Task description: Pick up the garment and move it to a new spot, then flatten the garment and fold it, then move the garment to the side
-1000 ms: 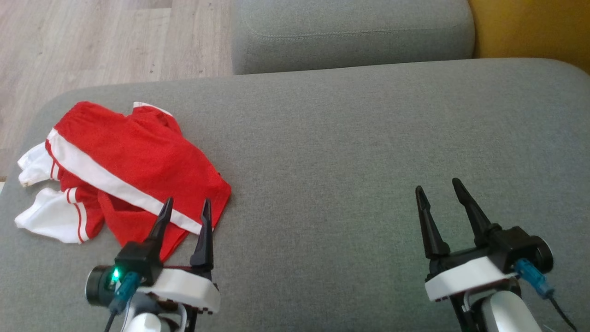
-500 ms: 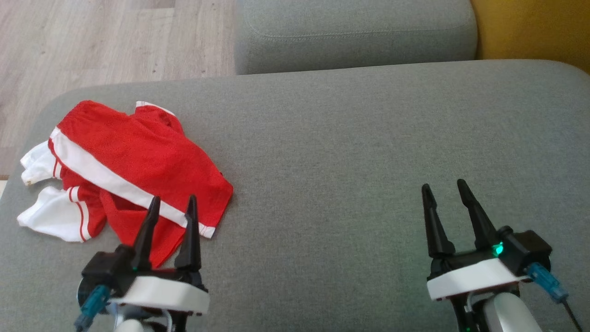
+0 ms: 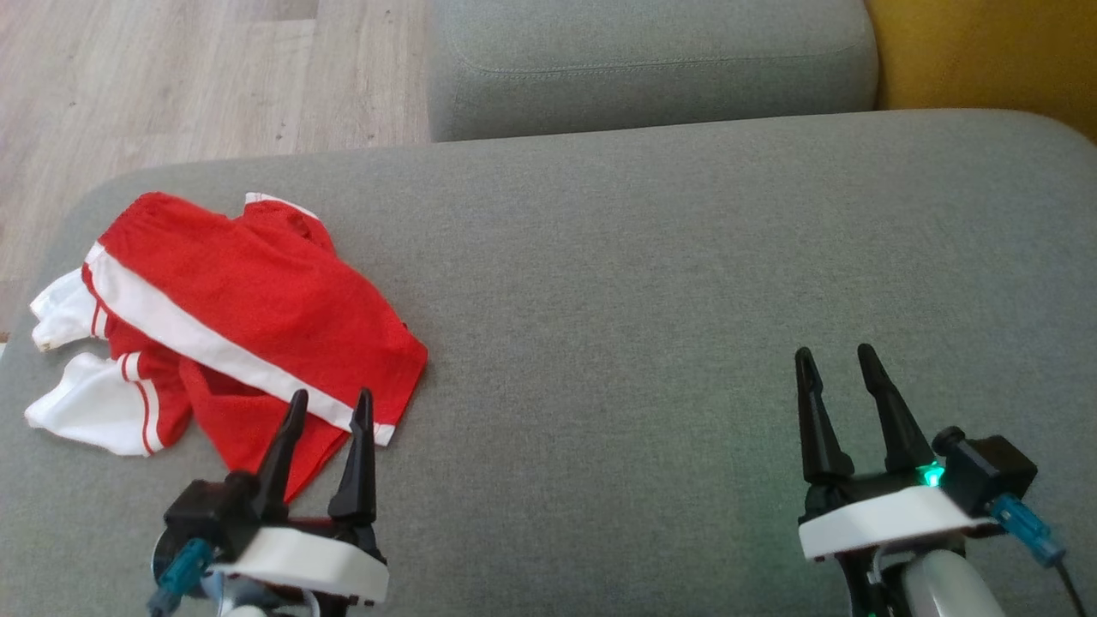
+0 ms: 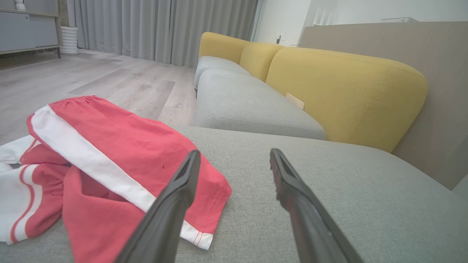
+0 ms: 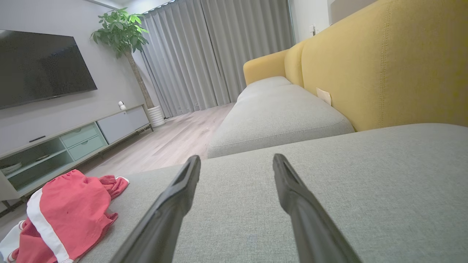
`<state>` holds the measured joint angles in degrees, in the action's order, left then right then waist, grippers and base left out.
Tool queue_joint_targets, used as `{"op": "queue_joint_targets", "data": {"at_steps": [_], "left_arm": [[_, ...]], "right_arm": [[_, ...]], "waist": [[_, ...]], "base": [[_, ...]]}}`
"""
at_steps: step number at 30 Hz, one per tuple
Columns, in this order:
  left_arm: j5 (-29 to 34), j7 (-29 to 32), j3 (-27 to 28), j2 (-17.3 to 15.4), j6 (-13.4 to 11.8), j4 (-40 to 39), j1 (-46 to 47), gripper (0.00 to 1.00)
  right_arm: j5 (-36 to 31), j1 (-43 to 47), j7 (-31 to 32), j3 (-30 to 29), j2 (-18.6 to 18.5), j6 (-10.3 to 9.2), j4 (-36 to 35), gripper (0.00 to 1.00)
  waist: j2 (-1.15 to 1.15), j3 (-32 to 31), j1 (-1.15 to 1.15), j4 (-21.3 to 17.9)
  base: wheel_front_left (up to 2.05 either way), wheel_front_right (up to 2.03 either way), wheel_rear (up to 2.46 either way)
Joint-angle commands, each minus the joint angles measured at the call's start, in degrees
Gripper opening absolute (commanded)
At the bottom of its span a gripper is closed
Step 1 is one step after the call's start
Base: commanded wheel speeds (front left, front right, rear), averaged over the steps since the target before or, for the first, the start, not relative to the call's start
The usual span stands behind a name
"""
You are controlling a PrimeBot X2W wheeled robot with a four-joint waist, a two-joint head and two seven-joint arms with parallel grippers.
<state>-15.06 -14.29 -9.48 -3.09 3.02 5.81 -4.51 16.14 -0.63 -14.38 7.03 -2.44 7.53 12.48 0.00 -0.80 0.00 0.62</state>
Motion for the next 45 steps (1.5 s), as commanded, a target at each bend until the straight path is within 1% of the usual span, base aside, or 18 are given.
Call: {"op": "queue_joint_targets", "data": {"at_steps": [1,13,20,30,40,45], "left_arm": [[-0.3,-0.7,1.6,0.2,-0.2,-1.6,2.5,1.0],[-0.8,-0.7,1.6,0.2,-0.6,-1.6,2.7,1.0],[-0.5,-0.7,1.9,0.2,-1.1,-1.6,2.8,1.0],[0.2,-0.7,3.0,0.2,-1.7,-1.4,2.4,1.0],[1.4,-0.7,4.6,0.2,-1.4,-1.5,1.9,1.0],[1.9,-0.7,5.6,0.2,-1.2,-1.6,1.6,1.0]], "right_arm": [[0.5,-1.9,-0.6,1.2,-0.4,-0.04,-1.6,1.0],[0.5,-1.8,-0.6,1.0,-0.4,-0.04,-1.3,1.0],[0.9,-1.7,-0.6,1.8,-0.4,-0.04,-1.1,1.0],[2.1,-1.1,-0.6,4.8,-0.4,-0.04,-0.8,1.0],[3.8,-0.4,-0.6,9.5,-0.4,-0.04,0.1,1.0],[4.6,-0.5,-0.6,11.6,-0.4,-0.04,0.5,1.0]], "waist": [[0.0,0.0,0.0,0.0],[0.0,-0.3,0.0,0.7],[0.0,-0.5,0.0,2.3],[0.0,-1.3,0.0,7.8],[0.0,-2.1,0.0,14.4],[0.0,-2.3,0.0,17.0]], "base": [[0.0,0.0,0.0],[0.0,0.0,0.0],[0.0,0.0,0.0],[0.0,0.0,0.0],[0.0,0.0,0.0],[0.0,0.0,0.0]]}}
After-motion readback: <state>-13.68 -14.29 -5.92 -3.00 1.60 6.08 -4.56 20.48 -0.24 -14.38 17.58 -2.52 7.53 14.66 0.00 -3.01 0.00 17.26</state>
